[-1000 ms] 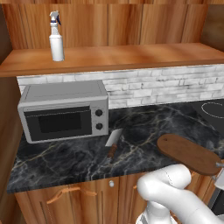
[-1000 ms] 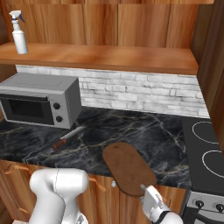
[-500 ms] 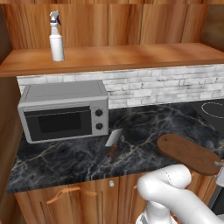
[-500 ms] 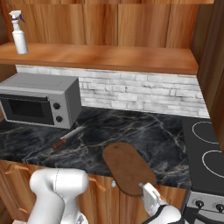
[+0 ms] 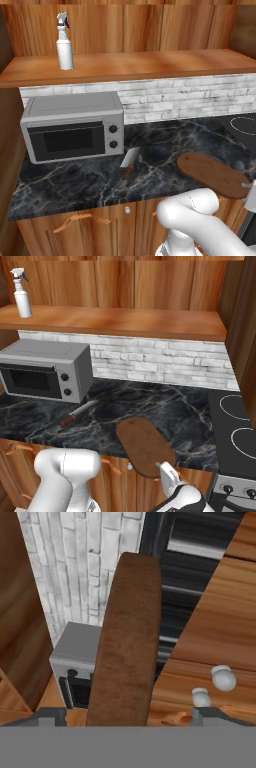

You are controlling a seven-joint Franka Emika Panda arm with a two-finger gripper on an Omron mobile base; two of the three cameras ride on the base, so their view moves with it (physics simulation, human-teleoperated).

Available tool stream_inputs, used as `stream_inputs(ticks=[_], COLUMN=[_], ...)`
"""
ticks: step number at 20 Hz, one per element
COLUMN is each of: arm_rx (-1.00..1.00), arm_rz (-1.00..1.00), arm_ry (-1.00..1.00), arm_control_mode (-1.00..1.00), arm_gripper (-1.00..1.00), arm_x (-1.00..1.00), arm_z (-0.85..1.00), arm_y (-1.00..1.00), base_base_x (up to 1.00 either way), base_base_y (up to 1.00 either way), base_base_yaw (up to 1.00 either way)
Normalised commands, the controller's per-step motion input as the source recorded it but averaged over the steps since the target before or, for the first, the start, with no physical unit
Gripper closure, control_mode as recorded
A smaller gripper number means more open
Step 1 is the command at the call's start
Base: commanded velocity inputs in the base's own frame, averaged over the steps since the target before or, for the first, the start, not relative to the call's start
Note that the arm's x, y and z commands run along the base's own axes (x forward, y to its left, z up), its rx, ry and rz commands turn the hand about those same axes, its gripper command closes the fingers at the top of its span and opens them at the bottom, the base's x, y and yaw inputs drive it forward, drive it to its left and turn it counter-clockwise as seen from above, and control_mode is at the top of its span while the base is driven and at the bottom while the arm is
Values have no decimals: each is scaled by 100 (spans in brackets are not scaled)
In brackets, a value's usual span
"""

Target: Move the cutting board and knife to the sink. Then move spray from the cabinet to the counter.

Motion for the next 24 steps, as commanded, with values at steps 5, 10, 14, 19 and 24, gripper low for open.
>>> stream_inputs(ticks=[5, 10, 14, 19, 24], arm_rx=[0, 0, 0, 0, -2], arm_rz=[0, 0, 0, 0, 0], arm_ry=[0, 0, 0, 0, 0], arm_control_mode=[-100, -100, -100, -100, -100], arm_gripper=[100, 100, 100, 100, 100], arm_x=[3, 0, 0, -3, -7], arm_z=[13, 20, 26, 36, 39], arm_y=[1, 0, 0, 0, 7], base_base_x=[0, 0, 0, 0, 0], base_base_y=[0, 0, 0, 0, 0], base_base_yaw=[0, 0, 0, 0, 0])
